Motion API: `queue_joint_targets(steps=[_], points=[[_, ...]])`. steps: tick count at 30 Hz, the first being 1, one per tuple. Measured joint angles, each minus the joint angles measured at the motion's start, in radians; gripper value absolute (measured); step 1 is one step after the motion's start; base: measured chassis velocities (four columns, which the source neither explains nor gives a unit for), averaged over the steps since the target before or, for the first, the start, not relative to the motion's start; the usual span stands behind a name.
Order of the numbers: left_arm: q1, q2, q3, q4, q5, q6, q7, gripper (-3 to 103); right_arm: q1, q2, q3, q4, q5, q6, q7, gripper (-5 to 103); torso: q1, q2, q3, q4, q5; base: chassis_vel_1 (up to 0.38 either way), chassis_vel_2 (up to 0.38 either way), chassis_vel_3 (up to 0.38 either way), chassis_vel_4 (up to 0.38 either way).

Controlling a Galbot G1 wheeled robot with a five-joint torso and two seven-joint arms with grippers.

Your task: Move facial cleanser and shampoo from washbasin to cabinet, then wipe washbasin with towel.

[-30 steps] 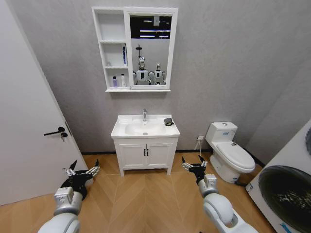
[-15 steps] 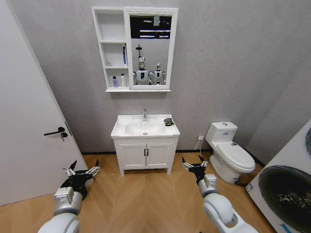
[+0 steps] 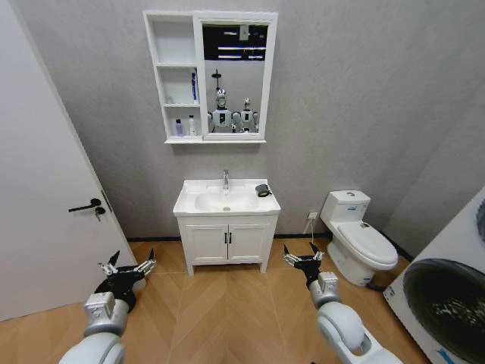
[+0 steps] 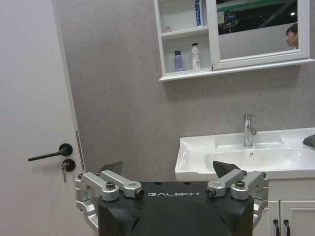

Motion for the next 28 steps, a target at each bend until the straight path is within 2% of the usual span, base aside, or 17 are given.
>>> queue_joint_targets(steps=[28], points=[[0.0, 0.0, 0.0, 0.0, 0.0, 0.0, 0.0, 100, 0.0, 0.0, 0.0, 0.0, 0.0, 0.0, 0.0, 100, 0.0, 0.0, 0.0, 0.0, 0.0, 0.0, 0.0, 0.0, 0.0]])
